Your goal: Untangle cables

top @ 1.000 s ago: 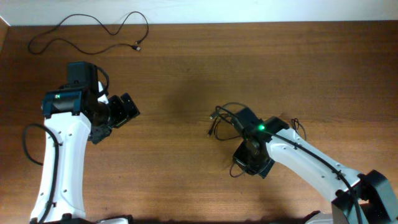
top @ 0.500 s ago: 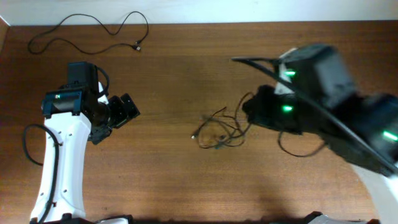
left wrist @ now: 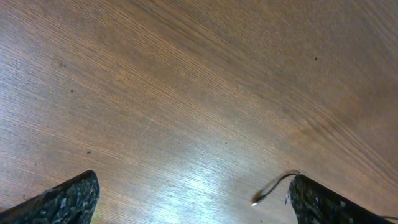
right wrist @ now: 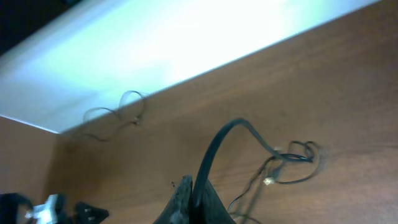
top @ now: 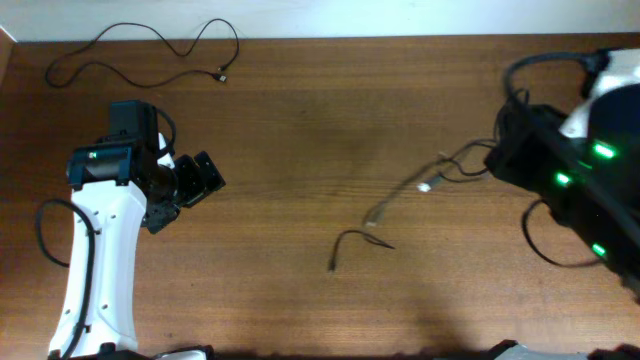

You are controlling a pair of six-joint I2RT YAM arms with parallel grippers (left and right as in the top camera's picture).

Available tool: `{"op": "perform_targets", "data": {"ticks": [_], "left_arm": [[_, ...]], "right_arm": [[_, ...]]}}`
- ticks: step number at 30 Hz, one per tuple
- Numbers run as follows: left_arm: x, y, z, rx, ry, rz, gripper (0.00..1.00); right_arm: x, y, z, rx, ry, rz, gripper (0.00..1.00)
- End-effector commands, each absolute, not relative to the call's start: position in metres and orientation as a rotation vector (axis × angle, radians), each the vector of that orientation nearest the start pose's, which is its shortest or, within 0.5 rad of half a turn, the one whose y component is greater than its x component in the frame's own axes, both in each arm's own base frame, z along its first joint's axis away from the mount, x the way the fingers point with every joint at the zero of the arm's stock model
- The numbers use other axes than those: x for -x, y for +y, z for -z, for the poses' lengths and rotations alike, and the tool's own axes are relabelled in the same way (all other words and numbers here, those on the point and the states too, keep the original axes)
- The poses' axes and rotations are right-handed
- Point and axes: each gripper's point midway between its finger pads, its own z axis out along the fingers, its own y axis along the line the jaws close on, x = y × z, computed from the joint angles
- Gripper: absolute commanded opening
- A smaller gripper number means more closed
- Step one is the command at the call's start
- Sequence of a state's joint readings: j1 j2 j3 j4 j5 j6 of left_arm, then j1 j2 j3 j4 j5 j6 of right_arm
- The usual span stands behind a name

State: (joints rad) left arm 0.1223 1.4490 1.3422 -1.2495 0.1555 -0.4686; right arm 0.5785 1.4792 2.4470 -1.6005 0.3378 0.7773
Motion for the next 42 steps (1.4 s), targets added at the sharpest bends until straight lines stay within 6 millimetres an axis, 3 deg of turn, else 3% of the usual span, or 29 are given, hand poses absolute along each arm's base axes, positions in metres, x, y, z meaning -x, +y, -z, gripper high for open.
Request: {"op": "perform_targets", "data": {"ticks": [1,3,5,7,8,9,10,13,14,15,17,19,22,24,25,27,28,30,32,34,35,37,42], "left_arm": [[-0.289,0.011,-0.172,0.852,2.817,0.272,0.99],[-0.289,0.011,-0.172,0.852,2.818,0.271,0.99],[-0.288,0.011,-0.171,0.853,2.822,0.27,0.99],[-0.288,0.011,-0.171,0.854,2.822,0.27,0.99],[-0.288,0.011,-0.171,0.854,2.822,0.27,0.99],[-0.288,0.011,-0.171,0.854,2.822,0.27,0.99],[-0.288,0.011,-0.171,0.854,2.822,0.271,0.99],[-0.288,0.011,-0.172,0.854,2.82,0.271,0.99],[-0.288,0.011,-0.172,0.854,2.82,0.272,0.99],[-0.288,0.011,-0.172,0.853,2.819,0.272,0.99],[-0.29,0.011,-0.172,0.851,2.815,0.273,0.99],[-0.29,0.011,-0.172,0.851,2.815,0.273,0.99],[-0.287,0.011,-0.171,0.855,2.824,0.271,0.99],[-0.285,0.01,-0.171,0.858,2.833,0.27,0.99],[-0.284,0.01,-0.171,0.86,2.836,0.27,0.95],[-0.283,0.007,-0.171,0.86,2.843,0.29,0.73],[-0.282,0.002,-0.171,0.859,2.85,0.332,0.73],[-0.282,-0.012,-0.175,0.838,2.858,0.461,0.82],[-0.29,-0.043,-0.187,0.509,2.85,0.697,0.82],[-0.293,-0.08,-0.207,0.079,2.743,0.948,0.82],[-0.291,-0.096,-0.217,-0.041,2.685,1.058,0.86],[-0.289,-0.113,-0.228,-0.139,2.624,1.159,0.91],[-0.287,-0.123,-0.228,-0.207,2.621,1.155,0.94]], "right_arm": [[-0.271,0.153,-0.47,-0.384,2.215,-0.682,0.04],[-0.263,0.187,-0.511,-0.34,2.116,-1.015,0.04],[-0.251,0.203,-0.569,-0.213,1.925,-1.248,0.04],[-0.245,0.197,-0.593,-0.176,1.819,-1.265,0.04],[-0.245,0.19,-0.594,-0.167,1.803,-1.213,0.04],[-0.25,0.177,-0.583,-0.156,1.816,-1.065,0.04],[-0.257,0.157,-0.557,-0.188,1.889,-0.864,0.04],[-0.266,0.088,-0.452,-0.441,2.199,-0.233,0.04],[-0.27,0.089,-0.426,-0.412,2.289,-0.13,0.04],[-0.271,0.102,-0.41,-0.348,2.368,-0.14,0.04],[-0.272,0.145,-0.376,-0.257,2.543,-0.311,0.04],[-0.276,0.177,-0.379,-0.204,2.564,-0.509,0.04],[-0.279,0.206,-0.419,-0.126,2.438,-0.764,0.04],[-0.276,0.206,-0.459,-0.101,2.298,-0.853,0.04],[-0.271,0.201,-0.477,-0.097,2.24,-0.875,0.04],[-0.264,0.191,-0.498,-0.106,2.163,-0.883,0.04],[-0.261,0.186,-0.504,-0.113,2.142,-0.878,0.04],[-0.258,0.18,-0.502,-0.127,2.151,-0.855,0.04],[-0.258,0.175,-0.49,-0.151,2.193,-0.799,0.05],[-0.262,0.174,-0.473,-0.165,2.253,-0.749,0.05],[-0.266,0.177,-0.464,-0.168,2.284,-0.733,0.05],[-0.274,0.189,-0.448,-0.154,2.347,-0.731,0.05],[-0.287,0.214,-0.407,-0.126,2.505,-0.737,0.17]]}}
